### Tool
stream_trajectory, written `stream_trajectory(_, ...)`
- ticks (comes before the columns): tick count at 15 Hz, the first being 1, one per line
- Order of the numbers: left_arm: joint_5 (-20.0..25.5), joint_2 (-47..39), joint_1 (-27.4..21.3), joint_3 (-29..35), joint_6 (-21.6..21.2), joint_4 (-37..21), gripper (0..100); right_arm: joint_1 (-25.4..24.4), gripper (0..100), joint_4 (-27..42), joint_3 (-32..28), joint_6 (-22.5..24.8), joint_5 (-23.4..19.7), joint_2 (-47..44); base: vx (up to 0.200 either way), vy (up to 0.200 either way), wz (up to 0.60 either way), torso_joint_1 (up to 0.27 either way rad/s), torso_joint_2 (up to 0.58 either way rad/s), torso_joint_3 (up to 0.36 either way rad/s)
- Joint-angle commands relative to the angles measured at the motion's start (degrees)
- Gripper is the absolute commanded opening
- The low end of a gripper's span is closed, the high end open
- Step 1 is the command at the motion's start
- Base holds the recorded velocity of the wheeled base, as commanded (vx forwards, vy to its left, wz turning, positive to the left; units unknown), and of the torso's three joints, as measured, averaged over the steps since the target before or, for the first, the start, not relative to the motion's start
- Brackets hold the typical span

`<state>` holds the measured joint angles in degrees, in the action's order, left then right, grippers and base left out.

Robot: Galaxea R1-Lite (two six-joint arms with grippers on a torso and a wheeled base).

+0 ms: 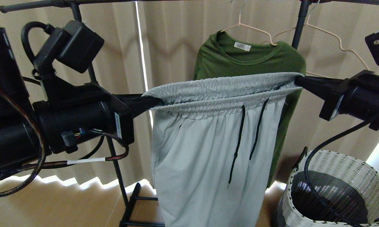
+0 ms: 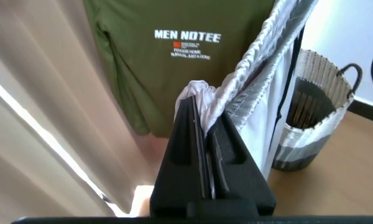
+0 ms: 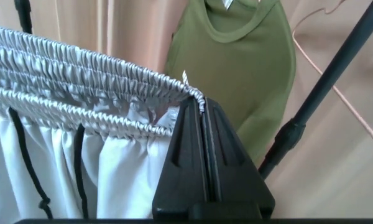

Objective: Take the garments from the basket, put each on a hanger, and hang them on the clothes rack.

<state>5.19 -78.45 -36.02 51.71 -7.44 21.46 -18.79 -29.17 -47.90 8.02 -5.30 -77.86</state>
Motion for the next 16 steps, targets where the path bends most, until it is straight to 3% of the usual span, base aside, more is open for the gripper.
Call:
stream_trajectory(1,-0.01,1.63,-0.8,-0.47,0.05,0.08,0,-0.2,0,-0.01,1.05,0.06,0.03,0.78,0.0,0.0,0.0,0.0,0.0,0.0)
stream_trajectory(3,-0.1,1.89,-1.51,-0.38,-0.03,-0.01,0,-0.2,0,-0.01,0.96,0.06,-0.06,0.78,0.0,0.0,0.0,0.0,0.0,0.0)
stream_trajectory(4,-0.18,1.98,-1.68,-0.47,-0.83,-0.01,0,-0.46,100,-0.01,1.31,0.06,-0.06,0.87,0.0,0.0,0.0,0.0,0.0,0.0)
stream_trajectory(7,-0.8,1.89,-1.15,-1.61,-1.18,-0.01,0,-3.27,100,-0.8,4.3,-0.29,-0.23,1.57,0.0,0.0,0.0,0.0,0.0,0.0)
stream_trajectory(11,-7.3,1.45,-1.07,-2.41,-1.44,-0.1,0,-7.41,100,-0.71,7.2,-0.46,-0.59,4.91,0.0,0.0,0.0,0.0,0.0,0.0)
stream_trajectory(16,-8.36,1.45,2.19,-5.31,-4.6,-0.1,0,-7.76,100,-1.15,11.07,-0.2,-0.5,7.99,0.0,0.0,0.0,0.0,0.0,0.0)
